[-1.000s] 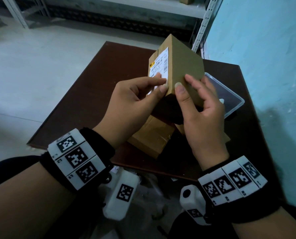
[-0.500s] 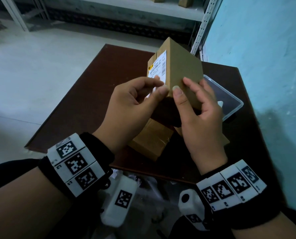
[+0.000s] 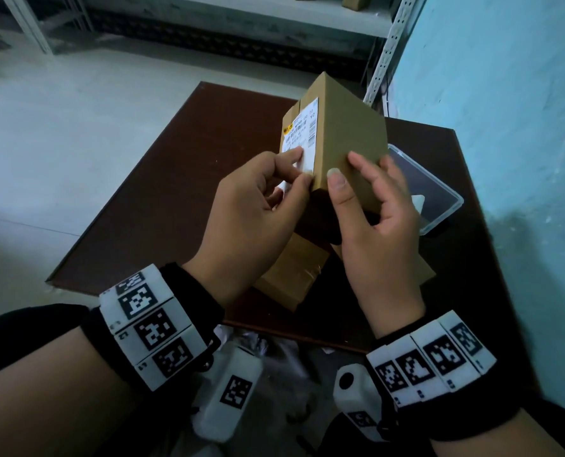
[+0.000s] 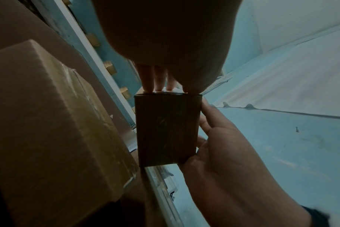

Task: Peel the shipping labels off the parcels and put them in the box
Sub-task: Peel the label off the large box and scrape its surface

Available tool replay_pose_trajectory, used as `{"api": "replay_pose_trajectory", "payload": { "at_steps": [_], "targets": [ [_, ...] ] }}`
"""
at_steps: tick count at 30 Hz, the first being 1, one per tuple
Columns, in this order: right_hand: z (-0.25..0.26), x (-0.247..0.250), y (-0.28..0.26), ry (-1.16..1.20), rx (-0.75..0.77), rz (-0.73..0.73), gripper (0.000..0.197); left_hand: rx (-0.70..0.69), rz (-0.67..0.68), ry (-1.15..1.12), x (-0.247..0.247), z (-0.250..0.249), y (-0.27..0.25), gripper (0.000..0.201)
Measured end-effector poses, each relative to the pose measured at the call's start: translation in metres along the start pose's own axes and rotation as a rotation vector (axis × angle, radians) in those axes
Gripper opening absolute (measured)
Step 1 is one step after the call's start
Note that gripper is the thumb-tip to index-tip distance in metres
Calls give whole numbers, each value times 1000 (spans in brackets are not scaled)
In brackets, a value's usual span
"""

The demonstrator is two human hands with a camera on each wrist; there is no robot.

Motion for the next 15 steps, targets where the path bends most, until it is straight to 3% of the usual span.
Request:
{"api": "replay_pose_trajectory", "payload": {
  "at_steps": [15],
  "targets": [
    [-2,2,3,54,-8,-6,58,-3,53,26,-4,-5,3,4]
  ]
}}
Point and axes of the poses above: each hand's wrist, its own y-axis towards the middle knuckle, its own x-axis out of the back of the hand, z = x × y, the point moved 9 cm from there along y, towards the middle knuckle, and after that the axes turned 15 degrees about z, right-handed, at the moved point
